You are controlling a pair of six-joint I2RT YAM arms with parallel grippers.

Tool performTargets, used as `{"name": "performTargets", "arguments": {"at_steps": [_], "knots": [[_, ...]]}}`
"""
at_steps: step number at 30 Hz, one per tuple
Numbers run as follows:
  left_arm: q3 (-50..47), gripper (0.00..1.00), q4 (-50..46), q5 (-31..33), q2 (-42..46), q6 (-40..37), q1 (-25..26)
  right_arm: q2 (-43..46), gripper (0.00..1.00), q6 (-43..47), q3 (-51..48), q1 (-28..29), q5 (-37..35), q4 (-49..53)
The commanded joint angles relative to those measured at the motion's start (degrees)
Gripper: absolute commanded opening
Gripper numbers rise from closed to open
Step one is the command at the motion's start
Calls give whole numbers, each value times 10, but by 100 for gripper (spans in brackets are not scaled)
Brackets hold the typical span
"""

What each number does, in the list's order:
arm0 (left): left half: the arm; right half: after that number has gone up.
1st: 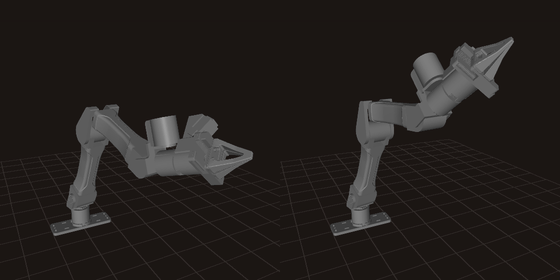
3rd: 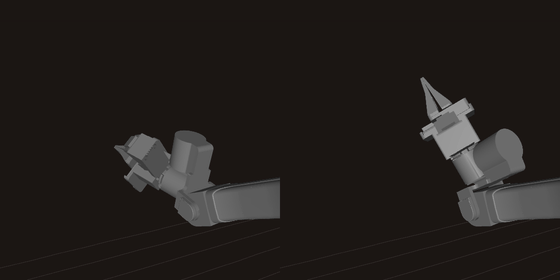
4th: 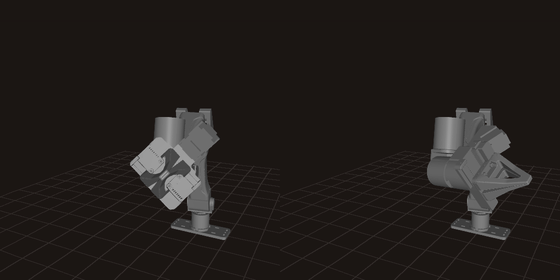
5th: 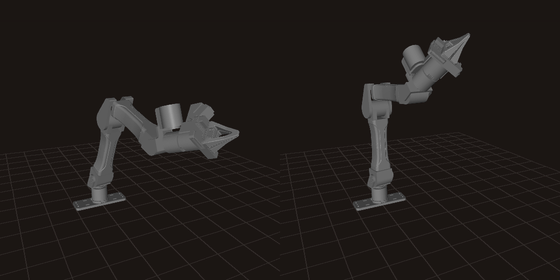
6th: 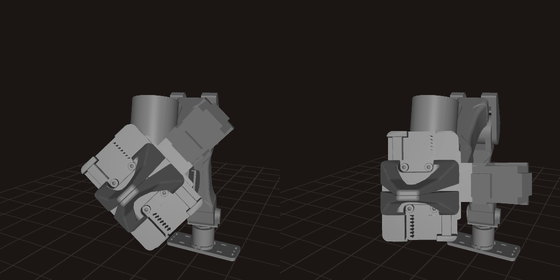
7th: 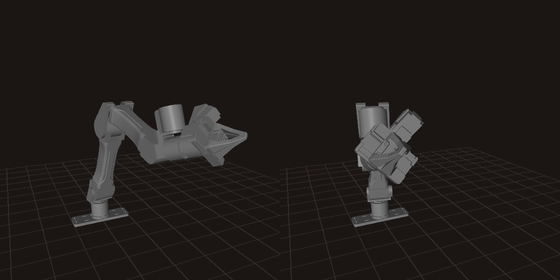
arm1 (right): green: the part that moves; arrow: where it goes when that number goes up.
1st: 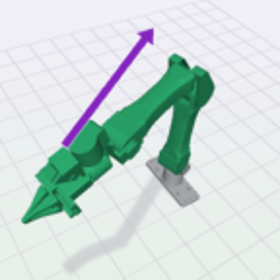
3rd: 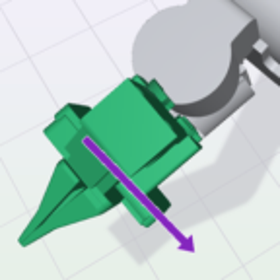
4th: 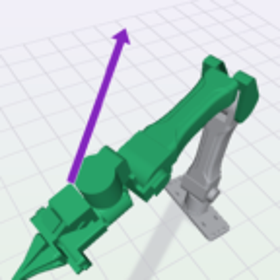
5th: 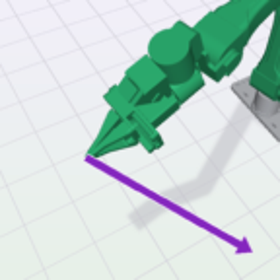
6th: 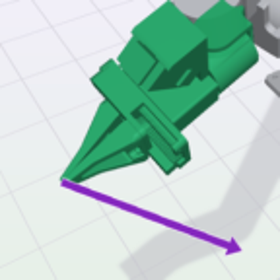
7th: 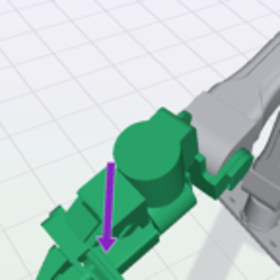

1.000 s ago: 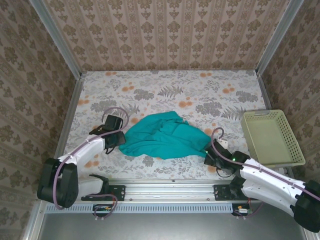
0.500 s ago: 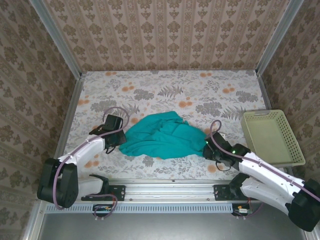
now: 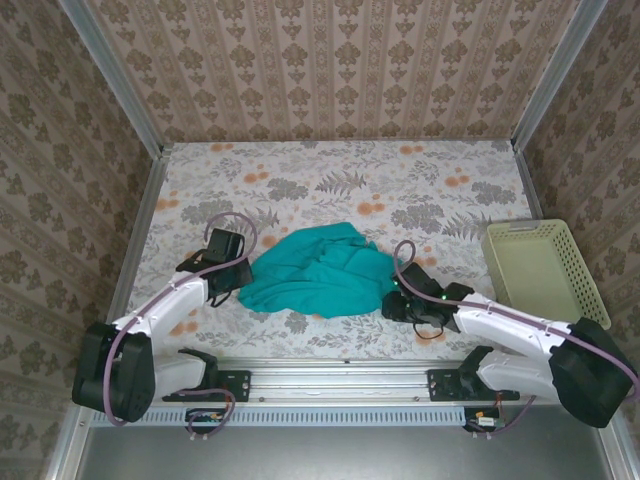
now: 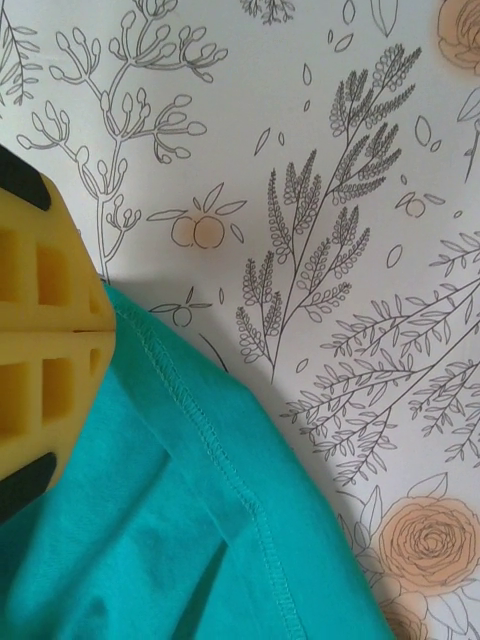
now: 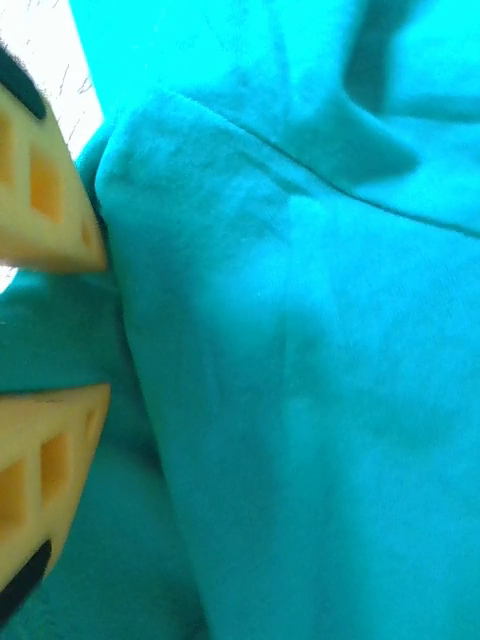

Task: Fold the inside-out t-shirt

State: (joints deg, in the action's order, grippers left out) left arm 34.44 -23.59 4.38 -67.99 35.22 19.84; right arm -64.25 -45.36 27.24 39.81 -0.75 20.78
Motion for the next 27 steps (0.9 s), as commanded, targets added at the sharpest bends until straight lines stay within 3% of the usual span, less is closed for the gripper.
{"name": "performTargets", "arguments": {"at_steps": [1,4,11,15,17,19,22,27], "knots": [[-3,0,-2,-19,21,3,0,6,8,-2,6,2,5,0],[6,0,-12,-28,47,-1,-2,52,0,16,37,2,-30,54],[89,0,-31,-73,79,-15,-39,198,0,99,181,-34,-151,205],[164,0,-88,-41,78,-28,-38,250,0,144,255,-37,-192,212],[188,6,-136,0,63,-44,-13,249,0,148,263,-37,-176,213],[192,22,-177,55,42,-41,37,243,0,143,248,-37,-140,200],[150,42,-181,69,29,-2,112,246,0,127,206,-35,-115,178],[102,56,-189,91,12,108,251,258,0,119,182,-34,-120,184]]}}
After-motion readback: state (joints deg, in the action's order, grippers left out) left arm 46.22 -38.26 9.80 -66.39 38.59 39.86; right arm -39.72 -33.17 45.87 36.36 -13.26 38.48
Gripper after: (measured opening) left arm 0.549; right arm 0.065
